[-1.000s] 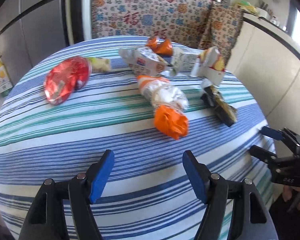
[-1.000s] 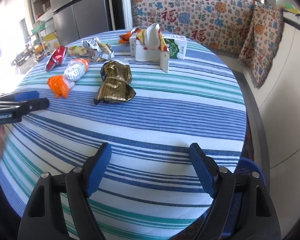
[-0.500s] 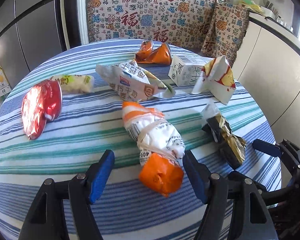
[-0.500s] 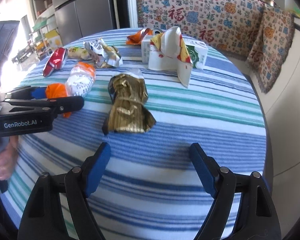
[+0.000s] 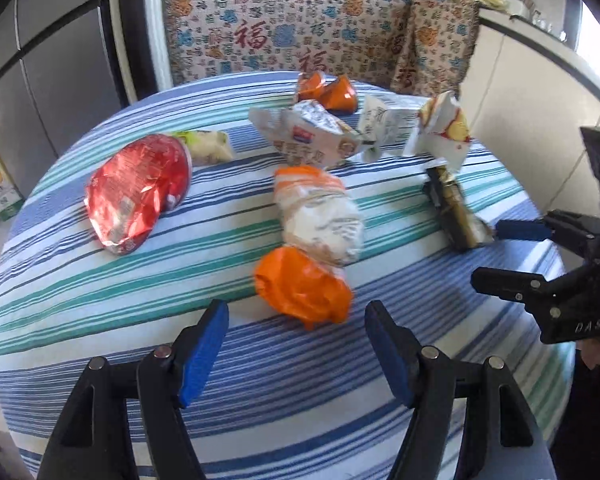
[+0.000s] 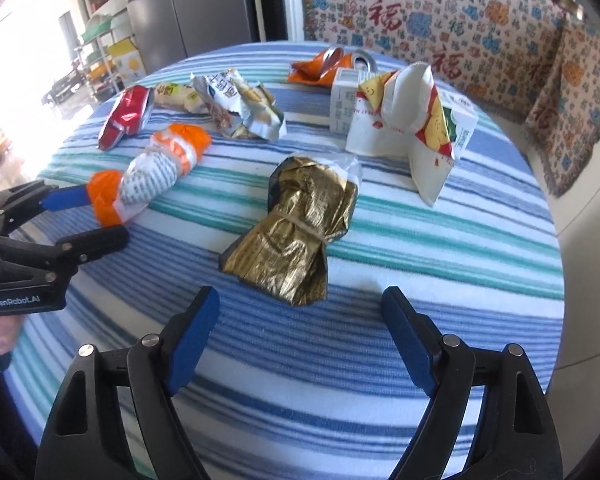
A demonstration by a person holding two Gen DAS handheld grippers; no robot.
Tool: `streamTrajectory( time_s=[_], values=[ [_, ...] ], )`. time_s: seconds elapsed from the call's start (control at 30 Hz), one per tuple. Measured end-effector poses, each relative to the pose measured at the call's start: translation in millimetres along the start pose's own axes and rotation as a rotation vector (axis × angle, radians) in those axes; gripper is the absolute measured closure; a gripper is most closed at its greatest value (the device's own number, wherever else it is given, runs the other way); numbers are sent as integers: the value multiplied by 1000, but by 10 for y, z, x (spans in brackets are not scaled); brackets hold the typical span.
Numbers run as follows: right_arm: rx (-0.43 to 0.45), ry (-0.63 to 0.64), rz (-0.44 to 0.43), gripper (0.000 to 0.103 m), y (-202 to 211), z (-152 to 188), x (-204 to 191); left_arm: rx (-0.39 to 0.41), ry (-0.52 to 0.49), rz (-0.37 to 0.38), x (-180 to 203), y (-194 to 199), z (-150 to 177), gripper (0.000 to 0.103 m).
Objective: Collect trash
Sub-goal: 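Move the right tool toward the gold wrapper while the left tool approaches the orange-white wrapped snack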
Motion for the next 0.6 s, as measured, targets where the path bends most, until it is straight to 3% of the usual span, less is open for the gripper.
streamTrajectory(
  time_s=[0.1, 0.23, 0.5, 0.53, 0.57, 0.6],
  values=[
    [-7, -99, -50, 20, 125, -11, 102, 28, 6, 43, 30, 26, -103, 31],
    [29, -229, -71, 20, 201, -111, 200, 34, 5, 46, 57, -88, -257, 31],
    [-2, -264, -16, 24, -122, -345, 153, -15, -73, 38, 190, -411, -385, 31],
    [-6, -269, -13, 32, -161, -367, 155, -5, -85, 40, 208, -397, -391, 31],
    [-10, -275, -17, 50, -184, -383, 165, 1, -93, 43, 218, -390, -392, 36],
    [-16, -277, -25, 62, -190, -388, 170, 7, -100, 47, 229, -378, -395, 54]
  ],
)
Point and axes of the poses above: each gripper's, at about its wrist camera, not at the fingertips, and y roughly against the way its jaws point, x to its right, z to its underside, the point moved 1 cm from there along -y, roughly the way its jaws point, and after that the axes turned 13 degrees about x, right-handed, at the moved point
